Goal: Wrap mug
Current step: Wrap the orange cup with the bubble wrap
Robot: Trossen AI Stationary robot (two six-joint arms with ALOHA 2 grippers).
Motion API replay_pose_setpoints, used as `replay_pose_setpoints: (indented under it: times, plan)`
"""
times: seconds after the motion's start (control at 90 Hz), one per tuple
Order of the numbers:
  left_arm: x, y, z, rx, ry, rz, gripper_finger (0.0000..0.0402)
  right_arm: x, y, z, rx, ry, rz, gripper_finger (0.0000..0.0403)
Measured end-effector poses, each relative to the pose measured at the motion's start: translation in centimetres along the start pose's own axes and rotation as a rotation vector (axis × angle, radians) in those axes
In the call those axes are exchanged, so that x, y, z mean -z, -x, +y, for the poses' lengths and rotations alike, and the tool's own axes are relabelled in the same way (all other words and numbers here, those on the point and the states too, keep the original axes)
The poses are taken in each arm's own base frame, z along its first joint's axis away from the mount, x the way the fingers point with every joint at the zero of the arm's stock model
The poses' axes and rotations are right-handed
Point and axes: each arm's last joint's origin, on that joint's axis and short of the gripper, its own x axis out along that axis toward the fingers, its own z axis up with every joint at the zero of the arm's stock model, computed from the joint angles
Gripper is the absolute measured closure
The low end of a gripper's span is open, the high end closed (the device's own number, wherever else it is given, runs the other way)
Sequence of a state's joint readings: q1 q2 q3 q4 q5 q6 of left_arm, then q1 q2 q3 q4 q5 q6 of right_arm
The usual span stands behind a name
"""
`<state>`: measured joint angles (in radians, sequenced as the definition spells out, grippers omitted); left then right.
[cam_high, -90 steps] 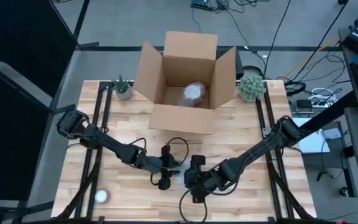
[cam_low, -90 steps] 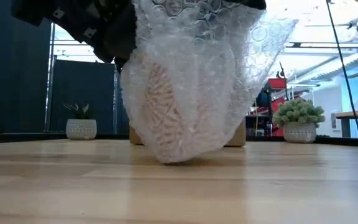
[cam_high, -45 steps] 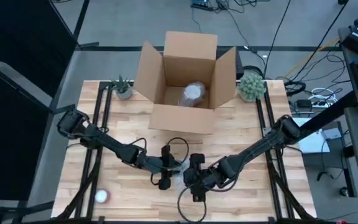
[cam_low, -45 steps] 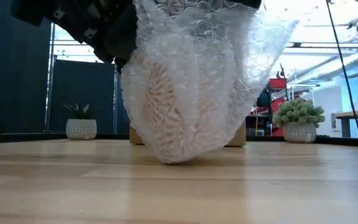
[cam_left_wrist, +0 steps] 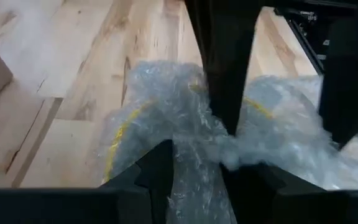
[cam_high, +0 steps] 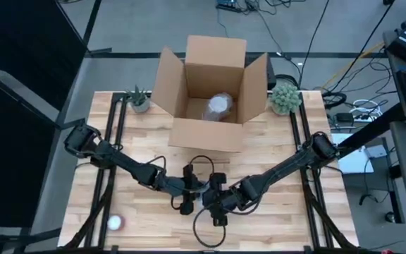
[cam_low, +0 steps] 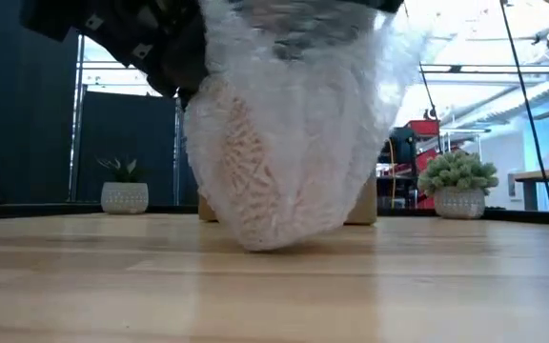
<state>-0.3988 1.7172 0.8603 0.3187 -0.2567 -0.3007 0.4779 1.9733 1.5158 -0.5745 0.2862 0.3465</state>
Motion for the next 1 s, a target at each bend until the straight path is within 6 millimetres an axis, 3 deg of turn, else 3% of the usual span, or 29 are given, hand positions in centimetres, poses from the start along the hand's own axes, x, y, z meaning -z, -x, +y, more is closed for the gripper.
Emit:
replay_pose_setpoints:
  times: [0.178,0.5,0.733,1.0]
  plan:
    - [-0.6,0.7,-0.1,0.036,0.011,-0.002,0.0282,0.4,0.2,0.3,-0.031,-0.043,0.031,0.0142]
    - [-3.4,2.0,-1.1,0.107,0.033,-0.101,0.0282,0.7,0.3,0.9,-0.029,-0.032,0.031,0.0142]
    - [-2.6,1.3,-0.5,0.079,-0.003,-0.05,0.0282,0.5,0.2,0.8,-0.026,-0.042,0.017,0.0142]
    - [-0.4,-1.3,-0.3,0.045,-0.019,0.009,0.0282,0.4,0.2,0.7,-0.03,-0.047,0.006,0.0142]
